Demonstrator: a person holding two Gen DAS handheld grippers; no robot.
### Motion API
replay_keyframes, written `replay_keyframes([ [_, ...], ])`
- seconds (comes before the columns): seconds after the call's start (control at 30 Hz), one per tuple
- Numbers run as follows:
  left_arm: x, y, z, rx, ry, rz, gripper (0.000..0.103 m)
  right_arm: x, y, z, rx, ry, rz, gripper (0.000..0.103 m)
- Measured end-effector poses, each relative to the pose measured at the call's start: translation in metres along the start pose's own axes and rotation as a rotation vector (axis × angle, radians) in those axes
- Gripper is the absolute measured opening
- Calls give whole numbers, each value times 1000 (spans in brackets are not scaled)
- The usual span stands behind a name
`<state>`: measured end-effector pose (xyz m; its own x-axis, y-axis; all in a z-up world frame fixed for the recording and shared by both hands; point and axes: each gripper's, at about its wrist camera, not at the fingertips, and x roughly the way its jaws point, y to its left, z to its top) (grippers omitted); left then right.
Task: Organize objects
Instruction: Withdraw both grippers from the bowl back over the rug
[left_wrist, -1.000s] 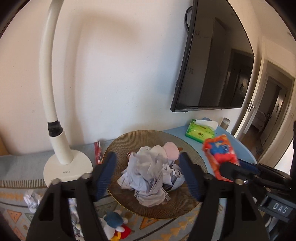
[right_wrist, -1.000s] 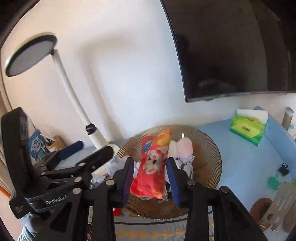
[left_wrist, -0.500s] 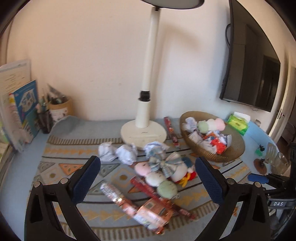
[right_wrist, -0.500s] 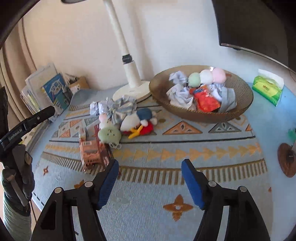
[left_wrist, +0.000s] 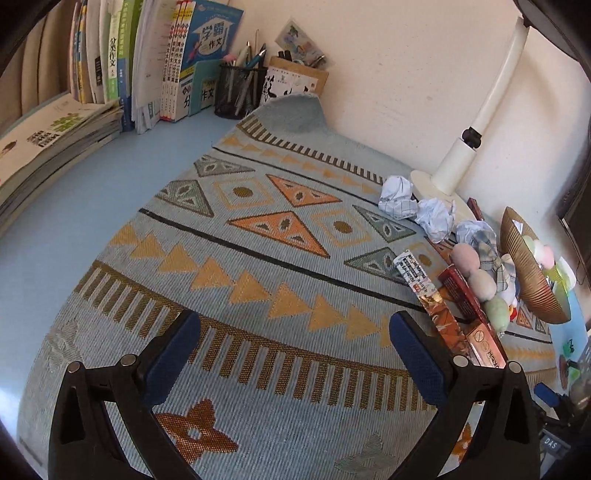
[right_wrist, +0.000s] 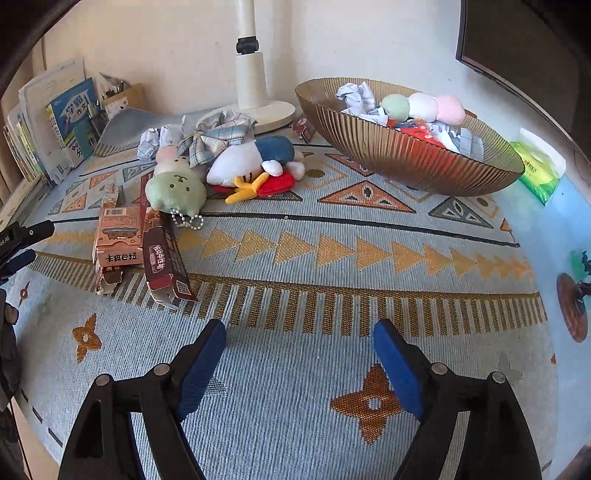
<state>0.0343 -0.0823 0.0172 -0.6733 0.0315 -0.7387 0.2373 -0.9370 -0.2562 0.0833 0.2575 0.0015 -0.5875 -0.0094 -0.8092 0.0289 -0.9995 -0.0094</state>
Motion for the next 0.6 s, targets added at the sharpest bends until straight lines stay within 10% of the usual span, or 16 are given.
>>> replay_keyframes([
  [0.6,7,-11,-5,60,40,22,102,1,-4,0,47,10,-23,88],
])
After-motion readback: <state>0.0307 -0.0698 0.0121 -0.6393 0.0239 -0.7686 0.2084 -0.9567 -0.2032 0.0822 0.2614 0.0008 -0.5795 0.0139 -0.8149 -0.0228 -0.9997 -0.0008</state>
